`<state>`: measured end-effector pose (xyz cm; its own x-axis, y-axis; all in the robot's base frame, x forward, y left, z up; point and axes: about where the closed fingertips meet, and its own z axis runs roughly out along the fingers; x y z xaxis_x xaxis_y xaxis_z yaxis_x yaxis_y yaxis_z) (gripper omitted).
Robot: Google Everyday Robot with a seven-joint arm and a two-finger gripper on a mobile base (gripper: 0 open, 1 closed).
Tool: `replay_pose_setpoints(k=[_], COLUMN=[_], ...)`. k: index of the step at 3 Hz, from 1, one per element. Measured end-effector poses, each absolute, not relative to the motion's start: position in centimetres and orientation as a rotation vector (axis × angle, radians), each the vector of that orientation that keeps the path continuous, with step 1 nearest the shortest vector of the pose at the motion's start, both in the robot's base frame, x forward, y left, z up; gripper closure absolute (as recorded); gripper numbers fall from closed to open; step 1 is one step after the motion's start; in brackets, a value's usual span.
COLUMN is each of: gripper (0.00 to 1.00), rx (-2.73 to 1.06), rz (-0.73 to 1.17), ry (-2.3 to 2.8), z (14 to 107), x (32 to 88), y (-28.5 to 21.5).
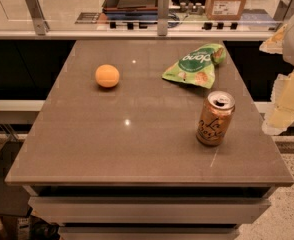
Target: Move orange can near orange
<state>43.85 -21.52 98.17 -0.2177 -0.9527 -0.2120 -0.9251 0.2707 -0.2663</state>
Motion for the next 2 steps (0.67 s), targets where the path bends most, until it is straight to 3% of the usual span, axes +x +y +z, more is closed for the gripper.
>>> replay_pose_setpoints(k=[2], gripper=[0.0], rx=[-1.674], rz=[-0.088], ry=[2.221], z=[98.45], x=[43.87], y=[-21.59])
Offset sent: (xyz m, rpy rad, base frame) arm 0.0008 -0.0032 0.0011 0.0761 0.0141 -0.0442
